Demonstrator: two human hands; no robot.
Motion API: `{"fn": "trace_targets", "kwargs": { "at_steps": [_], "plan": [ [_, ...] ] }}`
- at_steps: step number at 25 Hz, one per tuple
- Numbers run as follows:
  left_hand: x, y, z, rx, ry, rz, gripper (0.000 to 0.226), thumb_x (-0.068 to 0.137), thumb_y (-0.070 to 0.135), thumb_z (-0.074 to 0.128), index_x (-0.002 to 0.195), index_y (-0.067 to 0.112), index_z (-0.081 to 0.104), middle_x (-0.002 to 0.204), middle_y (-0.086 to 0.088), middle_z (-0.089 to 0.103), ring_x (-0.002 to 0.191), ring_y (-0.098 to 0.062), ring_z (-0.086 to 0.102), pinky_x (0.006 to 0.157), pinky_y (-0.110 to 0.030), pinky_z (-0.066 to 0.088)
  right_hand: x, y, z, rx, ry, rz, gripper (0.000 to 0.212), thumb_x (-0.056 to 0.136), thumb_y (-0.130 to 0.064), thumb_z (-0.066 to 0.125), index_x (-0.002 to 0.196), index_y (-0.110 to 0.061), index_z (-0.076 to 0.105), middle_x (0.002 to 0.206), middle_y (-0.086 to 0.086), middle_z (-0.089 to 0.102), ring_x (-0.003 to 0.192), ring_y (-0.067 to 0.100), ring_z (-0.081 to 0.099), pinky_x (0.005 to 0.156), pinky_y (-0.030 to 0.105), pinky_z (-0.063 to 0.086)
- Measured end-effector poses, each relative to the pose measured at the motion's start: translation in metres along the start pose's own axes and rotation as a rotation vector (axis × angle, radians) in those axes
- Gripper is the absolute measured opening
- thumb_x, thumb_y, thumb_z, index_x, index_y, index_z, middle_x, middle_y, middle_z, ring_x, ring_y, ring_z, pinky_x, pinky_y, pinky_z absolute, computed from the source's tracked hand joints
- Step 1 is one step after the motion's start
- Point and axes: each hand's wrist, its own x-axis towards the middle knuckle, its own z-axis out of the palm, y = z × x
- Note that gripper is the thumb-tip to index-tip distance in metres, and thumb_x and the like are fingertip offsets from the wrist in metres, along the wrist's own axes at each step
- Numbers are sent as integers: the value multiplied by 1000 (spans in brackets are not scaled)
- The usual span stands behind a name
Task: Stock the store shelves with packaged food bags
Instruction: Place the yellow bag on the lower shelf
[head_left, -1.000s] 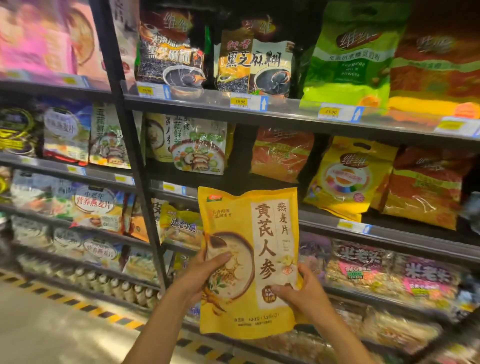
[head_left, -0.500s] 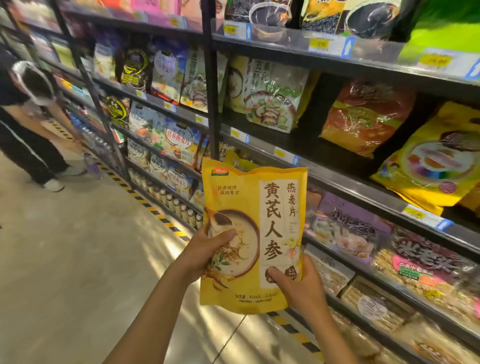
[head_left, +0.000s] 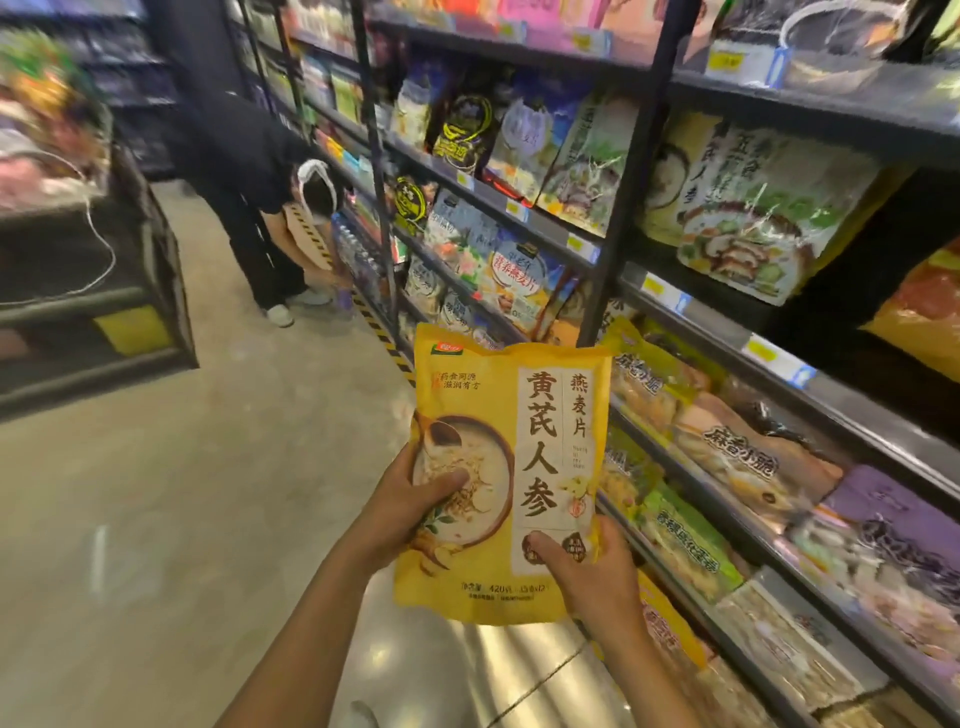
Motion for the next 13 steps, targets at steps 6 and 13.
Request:
{"fn": "trace_targets", "kwargs": {
  "at_steps": [6, 13],
  "plan": [
    [35, 18, -118, -20, 215, 31, 34, 90, 20, 78, 121, 26, 66, 110, 0, 81, 100, -22, 78, 78, -33, 64, 52, -25, 127, -73, -147, -39, 52, 72, -22, 95, 109, -37, 62, 110, -10, 75, 93, -1, 73, 74, 19, 58],
    [79, 51, -247, -30, 342, 43, 36, 89, 24, 79, 123, 26, 66, 110, 2, 81, 99, -18, 78, 76, -29, 63, 110, -47, 265, -145, -249, -49, 60, 65, -44, 95, 115, -39, 62, 112, -12, 77, 102, 9, 74, 92, 42, 61]
  ]
}}
